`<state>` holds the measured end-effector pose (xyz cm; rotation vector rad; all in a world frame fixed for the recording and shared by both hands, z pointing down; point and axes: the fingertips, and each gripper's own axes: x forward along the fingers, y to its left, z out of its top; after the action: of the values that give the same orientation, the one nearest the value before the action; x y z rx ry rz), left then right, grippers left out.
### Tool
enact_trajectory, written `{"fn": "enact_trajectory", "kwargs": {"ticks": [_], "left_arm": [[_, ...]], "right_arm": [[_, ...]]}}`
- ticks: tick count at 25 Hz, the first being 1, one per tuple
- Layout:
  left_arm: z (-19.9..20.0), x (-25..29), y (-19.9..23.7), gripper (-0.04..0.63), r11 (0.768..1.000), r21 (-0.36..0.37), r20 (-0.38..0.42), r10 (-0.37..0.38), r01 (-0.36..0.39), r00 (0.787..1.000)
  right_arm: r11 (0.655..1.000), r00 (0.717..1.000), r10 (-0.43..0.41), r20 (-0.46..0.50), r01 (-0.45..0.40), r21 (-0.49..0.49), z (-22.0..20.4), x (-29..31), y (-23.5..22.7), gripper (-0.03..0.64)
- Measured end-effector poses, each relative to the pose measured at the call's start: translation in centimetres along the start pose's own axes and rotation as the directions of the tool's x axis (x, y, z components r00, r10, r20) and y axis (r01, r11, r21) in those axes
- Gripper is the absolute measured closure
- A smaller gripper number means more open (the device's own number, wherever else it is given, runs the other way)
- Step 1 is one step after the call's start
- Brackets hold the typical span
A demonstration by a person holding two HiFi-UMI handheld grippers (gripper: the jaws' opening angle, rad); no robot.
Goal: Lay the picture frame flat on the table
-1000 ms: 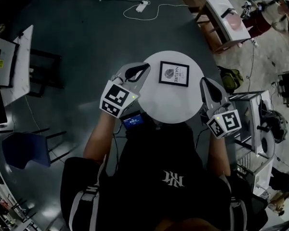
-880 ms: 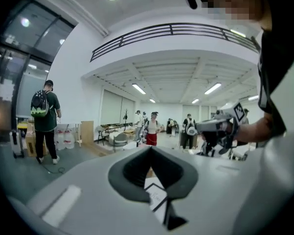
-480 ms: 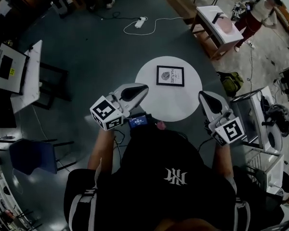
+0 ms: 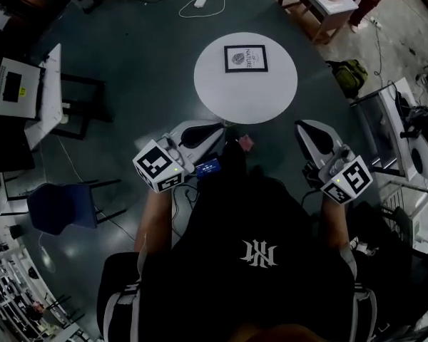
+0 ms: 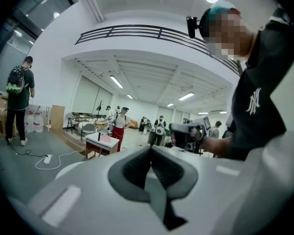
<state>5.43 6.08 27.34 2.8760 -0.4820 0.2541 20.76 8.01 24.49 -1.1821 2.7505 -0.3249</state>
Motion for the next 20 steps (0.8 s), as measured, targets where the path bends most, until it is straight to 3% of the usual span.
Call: {"fn": "enact_trajectory", "kwargs": {"ticks": [3, 10, 16, 20], "left_arm": [[-0.2, -1.1, -3.9, 0.594, 1.0, 0.026, -0.02, -0.005, 0.006, 1.0], [-0.3, -5.4, -8.4, 0.594, 0.998, 0.06, -0.004, -0.026, 0.026, 1.0], [-1.5, -8.5, -13.0, 0.594, 0.981, 0.119, -0.046, -0.15, 0.155, 0.988], [-3.6, -12.7, -15.8, 0.594, 0.978, 0.11, -0.077, -0.171, 0.179, 0.982]], "right_arm": [[0.999, 0.999, 0.032, -0.003, -0.032, 0.018, -0.9, -1.6, 2.5, 0.617], [0.979, 0.983, 0.18, 0.034, -0.182, 0.09, -2.2, -3.1, 10.6, 0.617], [0.982, 0.987, 0.161, 0.014, -0.162, 0.097, -3.3, -4.6, 16.5, 0.617], [0.983, 0.988, 0.156, -0.013, -0.154, 0.105, -4.9, -4.5, 22.2, 0.617]]}}
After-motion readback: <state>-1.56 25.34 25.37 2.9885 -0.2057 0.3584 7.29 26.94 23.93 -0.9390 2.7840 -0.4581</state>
